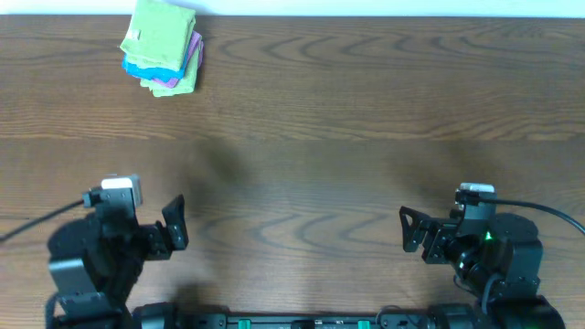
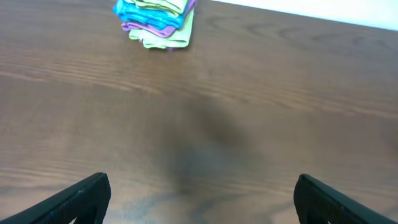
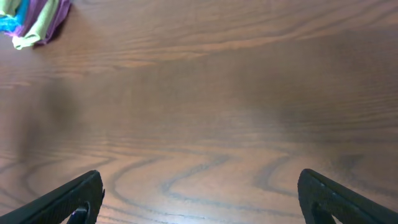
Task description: Fold the cloth
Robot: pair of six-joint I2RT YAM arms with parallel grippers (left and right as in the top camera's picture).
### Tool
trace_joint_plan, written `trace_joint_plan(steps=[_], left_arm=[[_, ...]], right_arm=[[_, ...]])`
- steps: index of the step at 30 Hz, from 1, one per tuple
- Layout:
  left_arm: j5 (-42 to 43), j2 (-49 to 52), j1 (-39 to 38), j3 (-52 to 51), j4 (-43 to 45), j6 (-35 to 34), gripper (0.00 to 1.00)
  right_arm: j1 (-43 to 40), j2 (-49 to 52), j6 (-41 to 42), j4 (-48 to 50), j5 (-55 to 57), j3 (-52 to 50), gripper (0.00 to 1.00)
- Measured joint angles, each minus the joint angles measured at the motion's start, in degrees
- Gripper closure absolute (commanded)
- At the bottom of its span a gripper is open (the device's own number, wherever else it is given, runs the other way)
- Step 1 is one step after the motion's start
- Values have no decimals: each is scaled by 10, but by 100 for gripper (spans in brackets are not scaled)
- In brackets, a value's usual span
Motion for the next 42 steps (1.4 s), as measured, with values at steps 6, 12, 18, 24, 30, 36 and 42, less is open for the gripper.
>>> trace_joint_plan(steps=[6, 12, 18, 24, 30, 36, 42], left_arm=[[0, -102, 0, -120, 62, 0, 5], [0, -187, 0, -212, 84, 0, 5], [-14, -244, 0, -266, 84, 0, 5], [-60, -258, -17, -278, 84, -6, 5], [-114, -258, -45, -279, 76, -18, 5], [-129, -258, -45, -280, 48, -18, 5], [-134, -259, -45, -280, 18, -18, 5]], right_arm=[[0, 0, 0, 0, 0, 0, 1], [0, 0, 0, 0, 0, 0, 1], [0, 0, 0, 0, 0, 0, 1], [0, 0, 0, 0, 0, 0, 1], [0, 0, 0, 0, 0, 0, 1], [0, 0, 0, 0, 0, 0, 1], [0, 0, 0, 0, 0, 0, 1]])
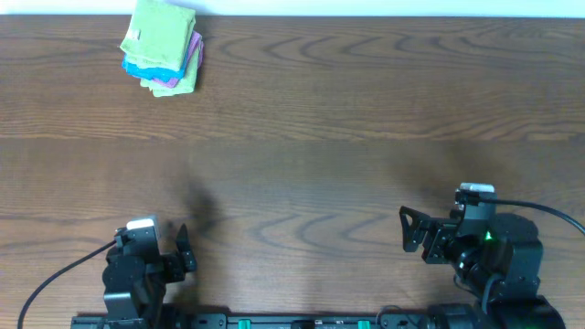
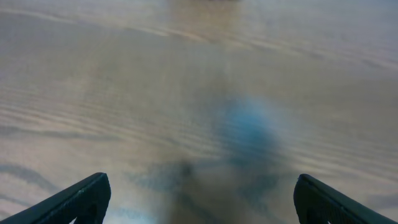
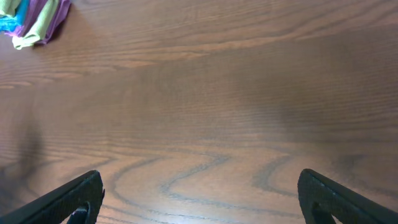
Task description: Fold the cloth
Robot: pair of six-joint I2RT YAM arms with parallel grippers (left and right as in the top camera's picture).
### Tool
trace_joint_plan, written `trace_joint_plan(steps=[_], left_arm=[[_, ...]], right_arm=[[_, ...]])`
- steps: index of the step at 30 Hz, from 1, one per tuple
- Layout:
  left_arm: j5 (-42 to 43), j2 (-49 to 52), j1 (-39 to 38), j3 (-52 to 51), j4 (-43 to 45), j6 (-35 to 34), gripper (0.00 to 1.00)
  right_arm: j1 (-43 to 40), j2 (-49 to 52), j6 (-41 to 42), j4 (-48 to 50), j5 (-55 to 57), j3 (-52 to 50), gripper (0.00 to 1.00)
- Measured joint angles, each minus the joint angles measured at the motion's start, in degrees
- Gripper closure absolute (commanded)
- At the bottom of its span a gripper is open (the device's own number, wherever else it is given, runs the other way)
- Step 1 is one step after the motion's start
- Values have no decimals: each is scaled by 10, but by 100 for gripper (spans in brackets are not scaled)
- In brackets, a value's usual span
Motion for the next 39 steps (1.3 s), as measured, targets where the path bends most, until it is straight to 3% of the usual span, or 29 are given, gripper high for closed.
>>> trace_joint_plan(steps=[10, 39], left_arm=[[-5, 0, 0, 0, -56, 0, 5], [-3, 0, 0, 1, -65, 39, 5]], right_arm=[[0, 0, 0, 0, 0, 0, 1], [0, 0, 0, 0, 0, 0, 1]])
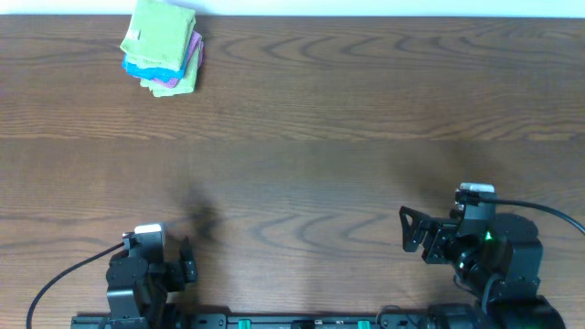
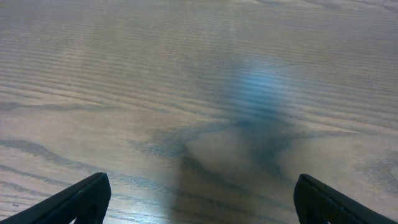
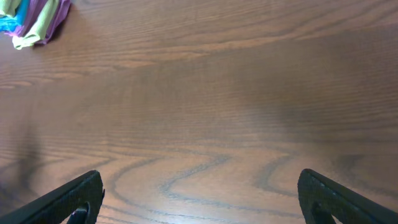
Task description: Fold the cloth
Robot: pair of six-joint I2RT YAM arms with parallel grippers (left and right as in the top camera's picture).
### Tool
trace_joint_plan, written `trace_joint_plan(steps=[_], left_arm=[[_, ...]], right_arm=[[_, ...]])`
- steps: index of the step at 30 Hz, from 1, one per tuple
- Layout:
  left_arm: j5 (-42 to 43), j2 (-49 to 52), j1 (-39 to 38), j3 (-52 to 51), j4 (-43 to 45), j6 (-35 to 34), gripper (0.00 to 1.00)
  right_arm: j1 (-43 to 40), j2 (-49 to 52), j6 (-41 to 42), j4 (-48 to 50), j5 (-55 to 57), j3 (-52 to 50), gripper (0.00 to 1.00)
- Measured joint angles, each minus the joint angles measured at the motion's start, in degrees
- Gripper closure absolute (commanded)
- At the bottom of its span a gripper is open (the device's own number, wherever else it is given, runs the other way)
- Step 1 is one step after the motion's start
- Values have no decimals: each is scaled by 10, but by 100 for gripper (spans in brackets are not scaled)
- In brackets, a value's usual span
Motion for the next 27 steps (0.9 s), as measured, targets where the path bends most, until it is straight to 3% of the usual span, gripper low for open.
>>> trace_joint_plan(steps=[16, 27], left_arm=[[0, 0, 0, 0, 0, 2, 5], [0, -1, 0, 1, -1, 4, 5]], right_arm=[[0, 0, 0, 13, 12, -3, 1], [-1, -104, -106, 135, 47, -200, 1]])
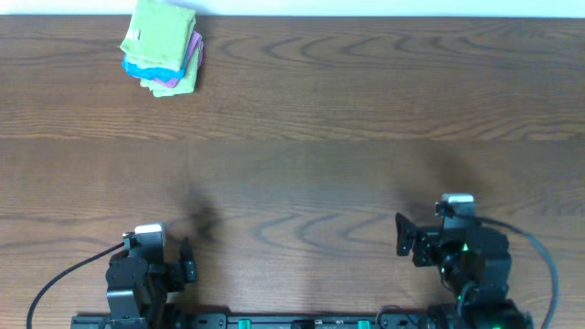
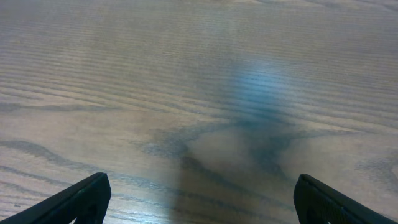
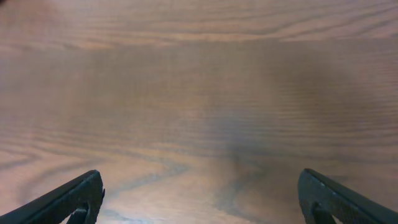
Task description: Fold the cloth
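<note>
A stack of folded cloths (image 1: 163,47), green on top with blue, pink and green layers below, lies at the table's far left in the overhead view. Neither wrist view shows it. My left gripper (image 1: 186,260) sits low at the near left edge, far from the stack. Its fingers (image 2: 87,198) stand wide apart over bare wood, and the gripper (image 2: 199,200) holds nothing. My right gripper (image 1: 402,236) is at the near right and points left. In its own view the right gripper (image 3: 199,196) is open and empty over bare wood.
The brown wooden table (image 1: 366,110) spans the whole overhead view. A white strip (image 1: 384,7) runs along its far edge. A dark rail with green parts (image 1: 292,322) lies along the near edge between the two arm bases.
My right arm has shifted slightly left and its camera now looks lower, so the cloth stack has left its view. The left arm and the stack are unchanged.
At first both grippers were open and both wrist views showed the stack far off. The left arm then stood closer to the near edge, looking down at bare wood, and stayed there. The right arm held still until now. The stack never moved.
</note>
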Robot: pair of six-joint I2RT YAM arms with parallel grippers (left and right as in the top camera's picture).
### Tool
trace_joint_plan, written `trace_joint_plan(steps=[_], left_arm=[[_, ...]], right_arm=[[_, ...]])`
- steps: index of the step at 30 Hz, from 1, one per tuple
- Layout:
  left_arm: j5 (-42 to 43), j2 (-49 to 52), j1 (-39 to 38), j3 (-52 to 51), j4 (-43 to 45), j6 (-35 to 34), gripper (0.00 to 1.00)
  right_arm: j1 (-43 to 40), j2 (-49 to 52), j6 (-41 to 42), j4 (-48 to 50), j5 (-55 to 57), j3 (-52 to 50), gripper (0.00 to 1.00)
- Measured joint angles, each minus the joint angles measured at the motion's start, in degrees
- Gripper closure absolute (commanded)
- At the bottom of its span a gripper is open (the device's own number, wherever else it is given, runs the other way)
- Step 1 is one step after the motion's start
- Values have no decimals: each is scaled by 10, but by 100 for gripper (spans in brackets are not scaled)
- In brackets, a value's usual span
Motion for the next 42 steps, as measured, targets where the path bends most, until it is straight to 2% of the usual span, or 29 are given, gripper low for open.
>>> trace_joint_plan(steps=[4, 10, 24, 42], left_arm=[[0, 0, 0, 0, 0, 0, 5], [0, 0, 0, 0, 0, 0, 5], [0, 0, 0, 0, 0, 0, 5], [0, 0, 0, 0, 0, 0, 5]], right_arm=[[0, -43, -52, 1, 2, -22, 1], [-2, -81, -85, -2, 20, -50, 1], [-2, -154, -94, -14, 47, -104, 1], [-2, -169, -94, -19, 55, -104, 1]])
